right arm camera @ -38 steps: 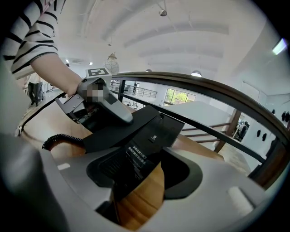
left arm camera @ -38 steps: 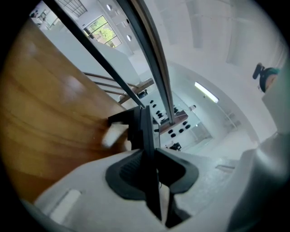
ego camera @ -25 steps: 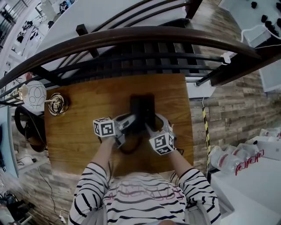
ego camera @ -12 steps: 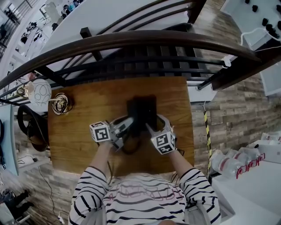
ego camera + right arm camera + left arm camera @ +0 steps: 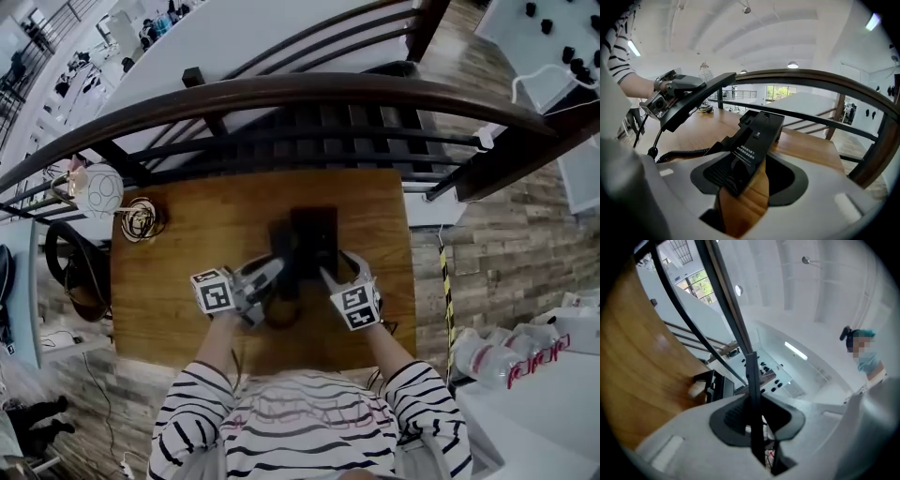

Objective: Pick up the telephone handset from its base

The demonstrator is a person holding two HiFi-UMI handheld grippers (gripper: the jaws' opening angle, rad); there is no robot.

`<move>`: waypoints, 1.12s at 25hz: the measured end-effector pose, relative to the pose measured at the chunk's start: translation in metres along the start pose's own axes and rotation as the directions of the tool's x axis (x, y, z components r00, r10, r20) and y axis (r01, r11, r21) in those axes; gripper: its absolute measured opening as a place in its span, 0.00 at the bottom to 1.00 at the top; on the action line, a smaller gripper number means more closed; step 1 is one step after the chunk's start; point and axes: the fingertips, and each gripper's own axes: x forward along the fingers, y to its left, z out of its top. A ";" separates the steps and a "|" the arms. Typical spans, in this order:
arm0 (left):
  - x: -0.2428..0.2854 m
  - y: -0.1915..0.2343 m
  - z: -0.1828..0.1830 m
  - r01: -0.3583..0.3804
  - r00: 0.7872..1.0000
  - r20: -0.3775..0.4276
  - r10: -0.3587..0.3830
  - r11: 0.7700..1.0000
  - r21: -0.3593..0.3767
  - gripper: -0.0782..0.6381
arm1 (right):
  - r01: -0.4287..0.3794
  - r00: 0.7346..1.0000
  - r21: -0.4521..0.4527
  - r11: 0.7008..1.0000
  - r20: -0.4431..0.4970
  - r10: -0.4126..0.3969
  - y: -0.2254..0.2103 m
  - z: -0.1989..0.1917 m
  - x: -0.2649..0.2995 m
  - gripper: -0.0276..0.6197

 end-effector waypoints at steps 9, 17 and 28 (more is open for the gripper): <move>-0.022 -0.032 -0.016 -0.013 0.999 0.044 0.012 1.000 0.026 0.21 | 0.032 0.995 0.083 0.996 0.096 -0.040 0.006 0.020 -0.054 0.33; -0.045 -0.068 -0.035 -0.019 0.996 0.082 0.015 0.998 0.053 0.21 | 0.032 0.981 0.153 0.988 0.183 -0.060 0.023 0.035 -0.103 0.23; -0.069 -0.117 -0.068 -0.018 0.991 0.136 0.005 0.996 0.093 0.21 | 0.020 0.958 0.197 0.980 0.276 -0.075 0.049 0.042 -0.170 0.07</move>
